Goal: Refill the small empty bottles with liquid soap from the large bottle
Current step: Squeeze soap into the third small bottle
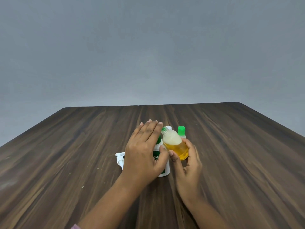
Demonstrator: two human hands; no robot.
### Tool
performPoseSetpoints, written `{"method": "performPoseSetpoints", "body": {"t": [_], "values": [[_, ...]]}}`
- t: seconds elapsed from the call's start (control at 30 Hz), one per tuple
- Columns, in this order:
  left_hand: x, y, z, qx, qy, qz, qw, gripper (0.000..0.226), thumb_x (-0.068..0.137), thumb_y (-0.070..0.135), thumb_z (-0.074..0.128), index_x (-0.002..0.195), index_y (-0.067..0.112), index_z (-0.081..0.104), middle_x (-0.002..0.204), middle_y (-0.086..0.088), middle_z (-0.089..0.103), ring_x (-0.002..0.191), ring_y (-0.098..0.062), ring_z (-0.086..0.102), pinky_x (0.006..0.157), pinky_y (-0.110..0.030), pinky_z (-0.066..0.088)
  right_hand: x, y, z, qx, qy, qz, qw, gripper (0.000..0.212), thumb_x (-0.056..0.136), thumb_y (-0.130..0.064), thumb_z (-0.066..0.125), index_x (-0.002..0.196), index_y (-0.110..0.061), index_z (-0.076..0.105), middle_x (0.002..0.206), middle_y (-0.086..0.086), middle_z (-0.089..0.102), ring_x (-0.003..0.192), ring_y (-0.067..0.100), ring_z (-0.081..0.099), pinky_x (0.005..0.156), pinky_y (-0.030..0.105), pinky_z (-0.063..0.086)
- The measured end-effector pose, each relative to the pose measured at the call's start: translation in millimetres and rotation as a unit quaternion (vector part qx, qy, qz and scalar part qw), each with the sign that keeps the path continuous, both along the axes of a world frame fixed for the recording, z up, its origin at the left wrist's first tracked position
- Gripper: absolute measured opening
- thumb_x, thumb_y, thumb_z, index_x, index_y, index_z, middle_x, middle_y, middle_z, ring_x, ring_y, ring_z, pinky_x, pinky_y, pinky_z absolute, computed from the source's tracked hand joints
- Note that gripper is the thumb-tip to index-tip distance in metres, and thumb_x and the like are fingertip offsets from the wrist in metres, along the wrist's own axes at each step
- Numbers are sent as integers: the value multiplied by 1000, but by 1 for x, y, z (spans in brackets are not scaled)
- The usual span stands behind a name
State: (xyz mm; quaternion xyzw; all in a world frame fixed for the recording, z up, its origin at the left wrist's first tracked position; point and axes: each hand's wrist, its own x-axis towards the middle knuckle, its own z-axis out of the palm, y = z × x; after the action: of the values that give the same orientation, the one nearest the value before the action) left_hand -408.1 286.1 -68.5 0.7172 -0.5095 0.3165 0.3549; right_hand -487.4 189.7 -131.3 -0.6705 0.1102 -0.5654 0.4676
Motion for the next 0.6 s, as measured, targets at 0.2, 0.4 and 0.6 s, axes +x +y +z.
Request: {"method": "performPoseSetpoints", "body": {"t": [0.2,0.4,0.6], "values": [[2,2,8,-12,-14,-2,1000,51,81,30,46,123,6,62,125,-7,63,121,-20,55,108,-34,36,3,1,2,2,-9,3,1000,44,86,-41,58,123,-19,53,117,0,61,106,12,61,80,13,49],[6,-5,-4,-11,-8,3,1000,53,81,29,47,125,2,61,127,-9,61,124,-21,51,111,-29,29,3,-2,1,-2,0,1,1000,49,86,-39,58,123,-8,55,113,1,61,102,8,60,77,8,46],[4,-2,-3,-28,-3,-12,1000,53,80,27,47,126,3,60,129,-8,60,127,-17,47,112,-27,28,2,0,1,3,-2,9,1000,49,86,-40,58,124,-9,55,115,3,62,104,11,60,79,10,47]]}}
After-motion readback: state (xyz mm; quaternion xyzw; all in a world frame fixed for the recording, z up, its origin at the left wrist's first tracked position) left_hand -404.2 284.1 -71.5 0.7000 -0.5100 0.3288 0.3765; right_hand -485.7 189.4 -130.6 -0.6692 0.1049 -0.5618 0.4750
